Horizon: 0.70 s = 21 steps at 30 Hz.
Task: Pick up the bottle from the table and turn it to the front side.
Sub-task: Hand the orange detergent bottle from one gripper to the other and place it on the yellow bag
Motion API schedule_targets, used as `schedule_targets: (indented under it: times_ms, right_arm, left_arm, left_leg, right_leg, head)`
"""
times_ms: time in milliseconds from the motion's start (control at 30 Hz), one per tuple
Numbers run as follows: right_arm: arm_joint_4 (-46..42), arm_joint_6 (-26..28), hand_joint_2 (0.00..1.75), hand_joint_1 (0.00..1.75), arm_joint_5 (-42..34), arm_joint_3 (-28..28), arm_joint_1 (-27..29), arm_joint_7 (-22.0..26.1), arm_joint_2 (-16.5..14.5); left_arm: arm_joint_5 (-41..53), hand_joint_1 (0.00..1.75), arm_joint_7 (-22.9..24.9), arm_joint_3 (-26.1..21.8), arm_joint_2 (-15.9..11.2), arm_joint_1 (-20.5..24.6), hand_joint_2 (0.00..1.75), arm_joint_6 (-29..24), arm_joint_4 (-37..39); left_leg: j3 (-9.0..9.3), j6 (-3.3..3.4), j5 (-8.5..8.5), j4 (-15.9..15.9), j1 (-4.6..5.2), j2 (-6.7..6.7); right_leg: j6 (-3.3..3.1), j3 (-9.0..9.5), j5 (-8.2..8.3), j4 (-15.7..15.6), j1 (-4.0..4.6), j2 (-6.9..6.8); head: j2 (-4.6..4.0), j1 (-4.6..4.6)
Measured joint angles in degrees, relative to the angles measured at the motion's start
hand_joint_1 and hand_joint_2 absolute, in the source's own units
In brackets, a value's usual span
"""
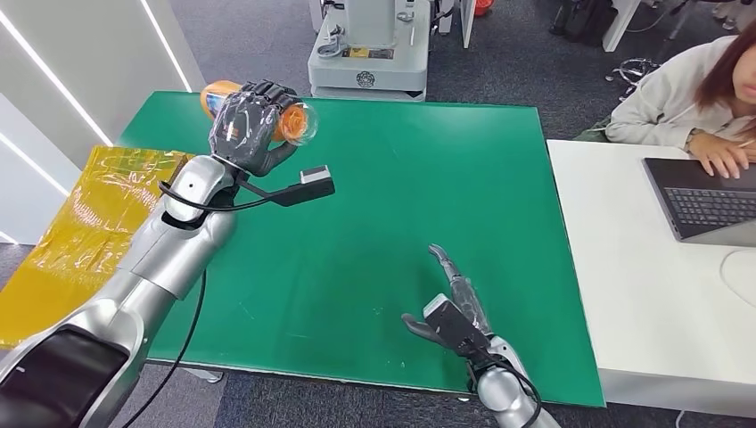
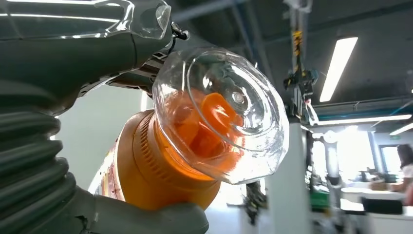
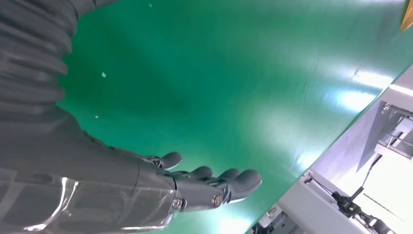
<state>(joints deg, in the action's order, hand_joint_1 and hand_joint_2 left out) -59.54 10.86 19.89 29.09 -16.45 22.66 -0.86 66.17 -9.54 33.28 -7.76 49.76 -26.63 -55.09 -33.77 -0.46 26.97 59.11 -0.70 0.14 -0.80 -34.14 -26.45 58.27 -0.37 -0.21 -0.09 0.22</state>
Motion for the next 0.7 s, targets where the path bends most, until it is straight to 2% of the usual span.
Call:
schedule_targets:
  times_ms: [167, 467, 600, 700]
  right_arm:
    - [-1.09, 0.84, 1.75, 0.0, -0.36, -1.25, 1.56, 0.72, 0.51]
    - [-4.29, 1.94, 1.75, 0.0, -0.85, -3.26, 4.43, 0.8, 2.14]
    - [-5.79, 2.17, 1.75, 0.0, -1.24, -4.14, 5.71, 0.88, 3.09]
    - [-6.63, 2.09, 1.75, 0.0, -1.38, -4.66, 6.5, 0.96, 3.51]
  left_arm:
    - [12.95, 1.75, 5.08, 1.19, -1.29, 1.64, 1.75, 1.49, 3.75]
    - [16.68, 1.75, 6.11, 1.45, -5.39, 3.43, 1.75, 5.78, 8.49]
    - [19.41, 1.75, 7.91, 1.52, -7.71, 4.1, 1.75, 10.33, 9.26]
    - [21.66, 1.75, 10.26, 1.64, -10.38, 4.67, 1.75, 16.11, 9.46]
  left_leg:
    - [0.0, 0.0, 0.0, 0.0, 0.01, 0.07]
    - [0.0, 0.0, 0.0, -0.01, 0.0, 0.16]
    - [-0.01, 0.0, 0.0, -0.02, -0.01, 0.17]
    - [-0.01, -0.01, 0.0, -0.03, -0.01, 0.27]
  right_leg:
    - [-0.01, -0.01, 0.01, 0.0, 0.0, 0.07]
    - [-0.02, -0.06, 0.02, 0.02, 0.0, 0.15]
    - [-0.02, -0.07, 0.01, 0.02, 0.0, 0.17]
    - [-0.04, -0.08, 0.02, 0.04, 0.0, 0.27]
  head:
    - [0.0, 0.01]
    - [0.0, 0.01]
    - [0.0, 0.0]
    - [0.0, 0.01]
